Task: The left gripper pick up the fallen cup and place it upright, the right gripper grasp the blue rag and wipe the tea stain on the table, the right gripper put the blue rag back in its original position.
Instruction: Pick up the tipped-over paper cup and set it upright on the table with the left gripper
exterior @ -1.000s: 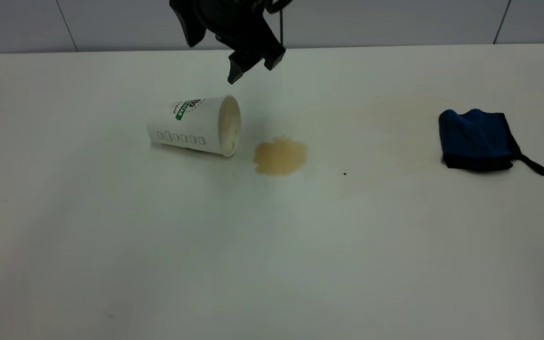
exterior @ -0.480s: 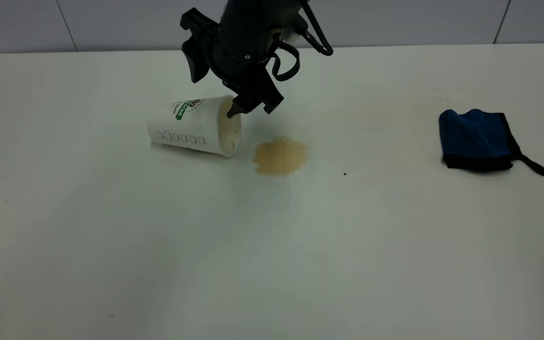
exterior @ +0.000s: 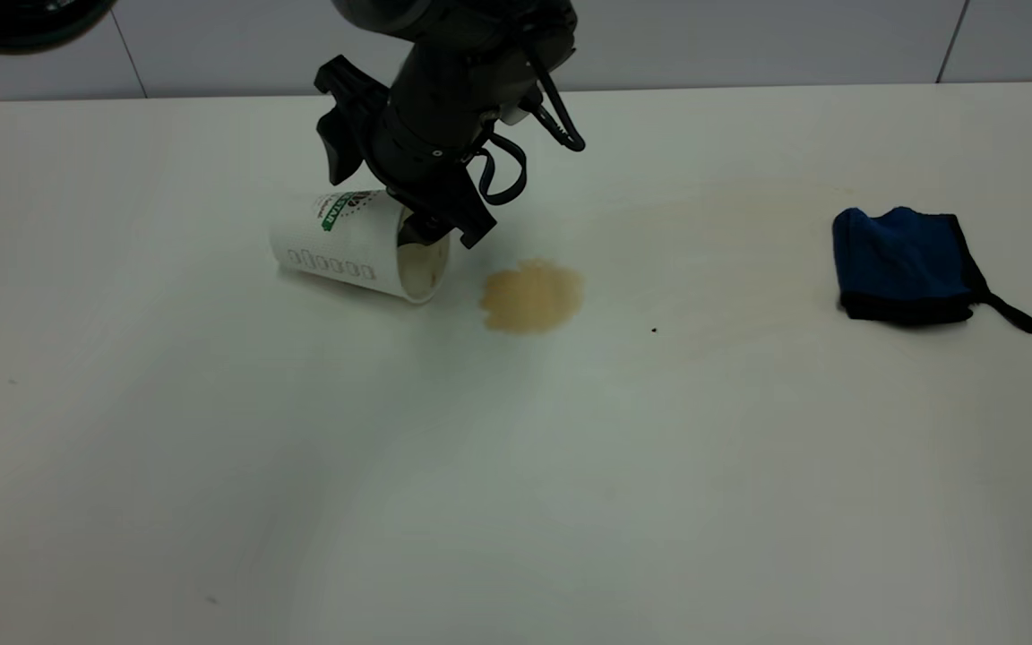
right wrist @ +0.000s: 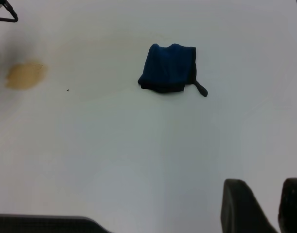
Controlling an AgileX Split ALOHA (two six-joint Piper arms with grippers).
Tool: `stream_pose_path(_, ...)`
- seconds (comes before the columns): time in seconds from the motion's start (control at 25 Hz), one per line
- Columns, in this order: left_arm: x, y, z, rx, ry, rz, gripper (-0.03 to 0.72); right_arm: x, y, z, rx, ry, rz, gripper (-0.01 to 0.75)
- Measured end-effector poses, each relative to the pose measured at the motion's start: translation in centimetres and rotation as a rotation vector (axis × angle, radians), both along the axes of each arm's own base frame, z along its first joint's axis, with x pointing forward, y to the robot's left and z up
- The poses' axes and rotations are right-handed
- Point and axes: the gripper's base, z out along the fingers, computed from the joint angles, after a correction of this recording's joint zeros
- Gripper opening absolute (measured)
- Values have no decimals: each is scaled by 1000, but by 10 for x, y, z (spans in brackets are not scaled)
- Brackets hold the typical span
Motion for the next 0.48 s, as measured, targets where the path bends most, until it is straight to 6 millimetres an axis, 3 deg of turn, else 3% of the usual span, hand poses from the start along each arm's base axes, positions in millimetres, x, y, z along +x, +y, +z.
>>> stream_pose_path(0.2,8,13,-6,47,-13,-4,549,0,0,0,0,0,0,239)
stream_pose_path(0.32,12,16,-4,84,-41,-30,413,0,0,0,0,0,0,239)
stream_pose_path(0.48,14,17,-1,118,-62,-55,174,0,0,0,0,0,0,239)
